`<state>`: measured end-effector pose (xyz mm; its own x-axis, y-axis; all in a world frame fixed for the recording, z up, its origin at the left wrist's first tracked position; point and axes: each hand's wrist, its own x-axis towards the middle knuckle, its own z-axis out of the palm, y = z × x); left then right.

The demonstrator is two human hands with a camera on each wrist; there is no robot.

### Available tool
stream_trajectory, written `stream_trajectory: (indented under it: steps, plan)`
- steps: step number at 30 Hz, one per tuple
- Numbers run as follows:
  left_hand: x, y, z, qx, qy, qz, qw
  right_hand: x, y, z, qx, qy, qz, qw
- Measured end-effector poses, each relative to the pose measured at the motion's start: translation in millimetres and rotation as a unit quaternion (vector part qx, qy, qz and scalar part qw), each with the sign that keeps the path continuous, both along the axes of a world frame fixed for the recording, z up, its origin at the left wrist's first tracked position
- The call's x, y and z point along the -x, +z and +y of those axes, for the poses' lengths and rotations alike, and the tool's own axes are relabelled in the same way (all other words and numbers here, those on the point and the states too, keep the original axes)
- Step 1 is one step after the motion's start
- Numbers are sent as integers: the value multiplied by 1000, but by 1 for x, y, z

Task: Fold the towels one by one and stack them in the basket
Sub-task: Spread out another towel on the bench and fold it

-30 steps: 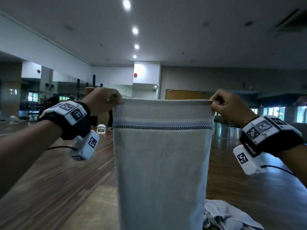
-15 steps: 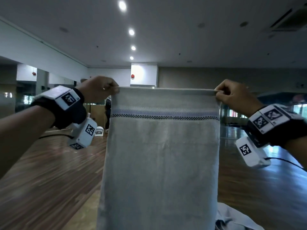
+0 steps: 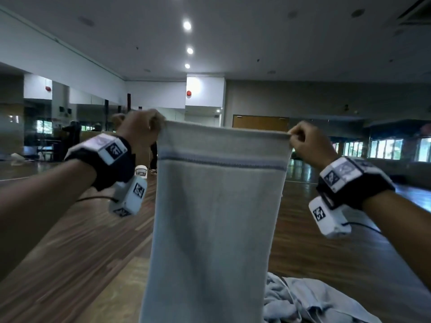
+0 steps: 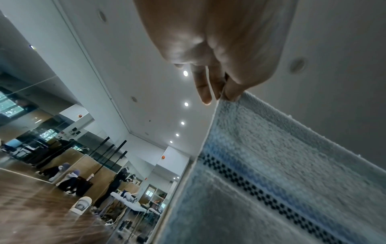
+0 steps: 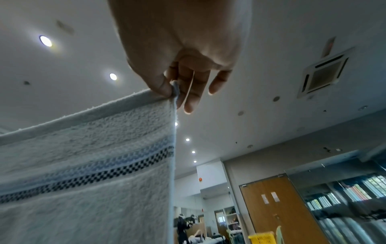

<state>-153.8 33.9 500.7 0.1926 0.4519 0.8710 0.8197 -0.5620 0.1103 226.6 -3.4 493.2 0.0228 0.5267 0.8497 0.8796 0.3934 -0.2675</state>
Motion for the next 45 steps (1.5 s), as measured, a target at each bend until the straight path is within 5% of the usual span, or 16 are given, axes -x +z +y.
stream_trajectory:
  steps: [6, 13, 22, 28, 38, 45]
  plan:
    - [2, 23, -20, 21, 10, -49, 999, 2, 35, -19, -11, 6, -2, 1000]
    - [17, -24, -18, 154, -18, 43, 987, 5, -6, -39, 109, 15, -58, 992]
    - [26, -97, 9, 163, -29, 58, 984, 9, -62, -20, 212, 40, -52, 975]
    - [24, -196, 34, 275, -29, 85, 957, 3, -155, 4, 324, 38, -46, 944]
    - [8, -409, 54, 475, 12, 188, 860, -14, -371, 28, 512, 37, -28, 858]
    - [-3, -482, 76, 513, -7, 144, 847, -24, -451, 48, 513, -6, 20, 858]
